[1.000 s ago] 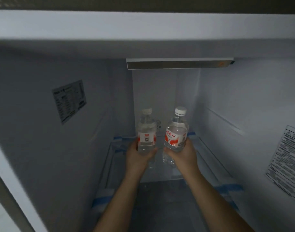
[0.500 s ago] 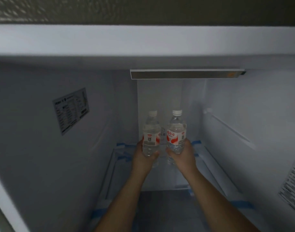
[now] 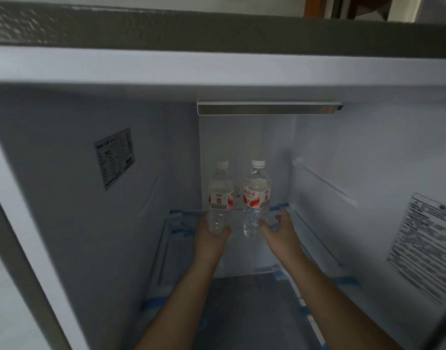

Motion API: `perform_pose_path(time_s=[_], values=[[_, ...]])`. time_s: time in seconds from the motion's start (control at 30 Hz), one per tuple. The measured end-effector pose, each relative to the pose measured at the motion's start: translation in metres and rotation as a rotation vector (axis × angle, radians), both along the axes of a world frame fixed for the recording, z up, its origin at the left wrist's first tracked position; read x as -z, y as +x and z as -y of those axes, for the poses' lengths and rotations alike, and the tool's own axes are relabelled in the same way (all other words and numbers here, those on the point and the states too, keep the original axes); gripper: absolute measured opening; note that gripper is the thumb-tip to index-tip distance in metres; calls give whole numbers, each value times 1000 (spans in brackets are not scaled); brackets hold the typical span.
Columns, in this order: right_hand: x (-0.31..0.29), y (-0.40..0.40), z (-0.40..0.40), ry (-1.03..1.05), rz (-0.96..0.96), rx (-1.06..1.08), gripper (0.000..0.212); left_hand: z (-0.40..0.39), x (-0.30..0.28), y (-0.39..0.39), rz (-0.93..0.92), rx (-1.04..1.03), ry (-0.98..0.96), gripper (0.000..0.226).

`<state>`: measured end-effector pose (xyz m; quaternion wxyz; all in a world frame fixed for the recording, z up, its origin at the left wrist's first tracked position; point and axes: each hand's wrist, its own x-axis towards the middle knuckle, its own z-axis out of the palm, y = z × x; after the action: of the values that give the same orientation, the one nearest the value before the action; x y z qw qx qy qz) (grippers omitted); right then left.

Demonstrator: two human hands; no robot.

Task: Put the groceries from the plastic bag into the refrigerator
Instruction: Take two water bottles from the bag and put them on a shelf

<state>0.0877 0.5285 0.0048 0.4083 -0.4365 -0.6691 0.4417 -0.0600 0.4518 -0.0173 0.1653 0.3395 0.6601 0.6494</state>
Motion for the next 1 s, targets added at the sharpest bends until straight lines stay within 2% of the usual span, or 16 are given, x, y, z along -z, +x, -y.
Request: perform_pose_path(time_s=[0.07,0.13,0.3,0.43,0.53,0.63,0.77,0.87,1.0], values=[[-1,12,11,-36,54,-25,79,11,5,4,3,-6,-9,45],[1,23,22,-20,176,-33,80,26,9,11,-69,14,-42,50],[15,45,57,184,468,40,66,64,30,28,-515,13,-290,63],[27,59,77,459,742,106,61,82,30,41,-771,-3,-481,62],[30,68,89,521,856,113,59,96,26,51,-883,-16,-589,62],[33,78,98,537,869,109,67,114,22,60,-960,2,-654,61],[40,92,130,527,884,8,74,143,15,76,-1072,-108,-673,57],[49,108,154,534,869,-31,63,165,13,101,-1122,-102,-751,57],[60,134,173,516,817,-87,67,199,24,139,-1132,-134,-796,53]])
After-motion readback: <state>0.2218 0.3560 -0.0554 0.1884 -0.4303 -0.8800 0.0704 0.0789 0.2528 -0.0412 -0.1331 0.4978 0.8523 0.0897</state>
